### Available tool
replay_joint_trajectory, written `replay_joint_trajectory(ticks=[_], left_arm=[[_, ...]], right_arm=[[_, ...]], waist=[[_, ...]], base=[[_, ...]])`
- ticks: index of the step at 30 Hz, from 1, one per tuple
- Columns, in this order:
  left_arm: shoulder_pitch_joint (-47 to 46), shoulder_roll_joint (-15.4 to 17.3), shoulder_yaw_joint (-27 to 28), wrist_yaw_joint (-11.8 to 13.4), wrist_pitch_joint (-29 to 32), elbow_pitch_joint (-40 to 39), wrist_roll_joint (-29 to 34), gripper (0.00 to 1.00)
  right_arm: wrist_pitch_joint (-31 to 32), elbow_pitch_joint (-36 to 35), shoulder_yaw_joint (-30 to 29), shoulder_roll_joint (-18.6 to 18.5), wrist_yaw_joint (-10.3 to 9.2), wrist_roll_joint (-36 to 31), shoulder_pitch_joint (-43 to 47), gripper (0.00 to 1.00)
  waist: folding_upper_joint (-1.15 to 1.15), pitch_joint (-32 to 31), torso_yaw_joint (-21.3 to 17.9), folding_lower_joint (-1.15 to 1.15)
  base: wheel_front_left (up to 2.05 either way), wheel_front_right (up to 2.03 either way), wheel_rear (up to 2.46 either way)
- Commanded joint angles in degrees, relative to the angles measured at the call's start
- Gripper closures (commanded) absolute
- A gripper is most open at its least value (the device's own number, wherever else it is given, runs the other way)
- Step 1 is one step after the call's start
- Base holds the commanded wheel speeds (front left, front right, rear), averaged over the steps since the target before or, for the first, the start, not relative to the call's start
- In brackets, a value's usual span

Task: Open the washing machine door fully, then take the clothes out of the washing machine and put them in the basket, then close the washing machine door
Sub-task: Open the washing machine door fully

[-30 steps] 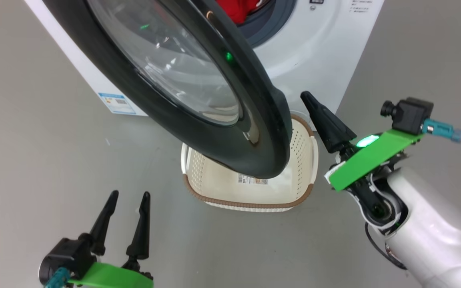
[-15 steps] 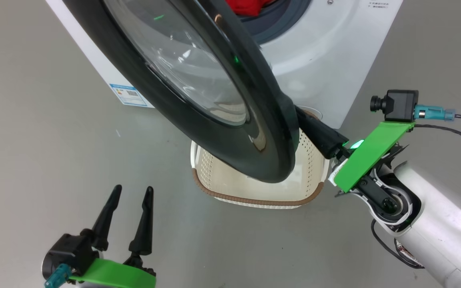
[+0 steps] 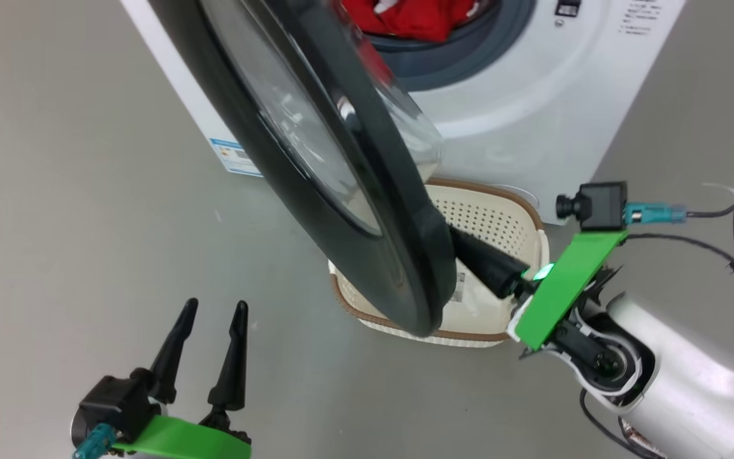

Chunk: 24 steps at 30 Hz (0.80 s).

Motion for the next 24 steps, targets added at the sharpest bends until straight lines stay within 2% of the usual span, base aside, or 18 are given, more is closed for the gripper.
replay_joint_trajectory(ticks=[1, 24], left_arm=[[0.37, 0.71, 1.92, -0.33, -0.54, -1.29, -0.25, 0.00], [1.93, 0.71, 3.14, -0.31, -0.54, 0.51, -0.69, 0.00]], right_arm=[[-0.13, -2.16, 0.65, 0.68, 0.45, 0.95, 1.40, 1.00], [-2.15, -3.50, 4.95, 2.46, 0.45, 2.02, 4.08, 1.00]], waist=[[0.00, -0.72, 1.05, 0.00], [0.00, -3.48, 9.62, 0.00]], base=[[0.00, 0.00, 0.00], [0.00, 0.00, 0.00]])
